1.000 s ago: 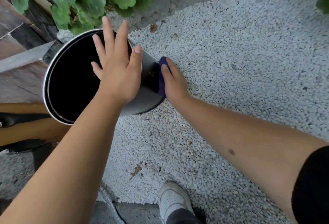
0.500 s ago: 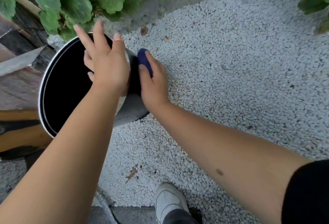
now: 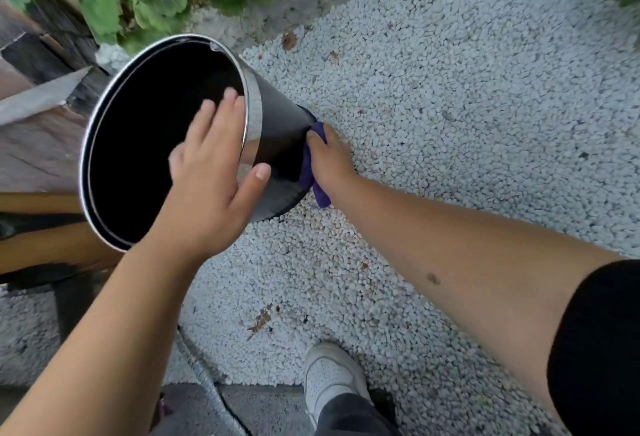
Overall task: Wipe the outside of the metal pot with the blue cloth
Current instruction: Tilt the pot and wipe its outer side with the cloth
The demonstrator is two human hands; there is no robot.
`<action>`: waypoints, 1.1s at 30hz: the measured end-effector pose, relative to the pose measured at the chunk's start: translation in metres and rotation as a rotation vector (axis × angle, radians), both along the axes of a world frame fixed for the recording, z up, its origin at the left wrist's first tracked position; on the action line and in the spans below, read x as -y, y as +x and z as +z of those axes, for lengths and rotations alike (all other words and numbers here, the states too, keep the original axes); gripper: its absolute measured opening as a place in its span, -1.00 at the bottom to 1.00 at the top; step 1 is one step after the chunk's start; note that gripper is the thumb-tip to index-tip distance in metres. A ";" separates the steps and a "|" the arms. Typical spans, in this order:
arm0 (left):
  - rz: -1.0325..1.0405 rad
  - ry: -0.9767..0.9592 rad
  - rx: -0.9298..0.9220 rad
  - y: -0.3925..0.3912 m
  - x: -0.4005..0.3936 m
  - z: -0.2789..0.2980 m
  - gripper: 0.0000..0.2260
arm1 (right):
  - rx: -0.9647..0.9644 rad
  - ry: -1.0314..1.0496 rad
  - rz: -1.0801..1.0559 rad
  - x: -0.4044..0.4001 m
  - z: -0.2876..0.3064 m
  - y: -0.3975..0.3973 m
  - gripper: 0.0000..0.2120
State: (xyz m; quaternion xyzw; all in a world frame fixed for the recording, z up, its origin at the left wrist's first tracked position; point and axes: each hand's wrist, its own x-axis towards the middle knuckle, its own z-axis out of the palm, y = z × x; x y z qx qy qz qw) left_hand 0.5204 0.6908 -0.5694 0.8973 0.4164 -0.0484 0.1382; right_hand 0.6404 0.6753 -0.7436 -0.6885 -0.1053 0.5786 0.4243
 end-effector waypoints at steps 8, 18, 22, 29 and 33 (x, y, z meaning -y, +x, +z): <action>0.076 -0.063 0.123 0.011 -0.016 -0.009 -0.45 | 0.061 0.176 -0.146 0.017 0.051 -0.025 -0.42; 0.163 -0.054 0.279 0.014 -0.016 -0.007 -0.54 | 0.035 0.391 -0.335 0.038 0.108 -0.074 -0.28; 0.192 0.007 0.209 0.016 -0.011 -0.007 -0.62 | -0.075 0.186 -0.305 0.028 0.075 -0.057 -0.36; 0.330 0.003 0.020 0.017 -0.009 -0.006 -0.73 | -0.240 -0.085 -0.072 0.020 0.023 -0.029 -0.56; 0.251 0.055 -0.094 0.017 -0.017 0.002 -0.76 | -0.370 0.052 -0.158 0.028 0.025 -0.014 -0.84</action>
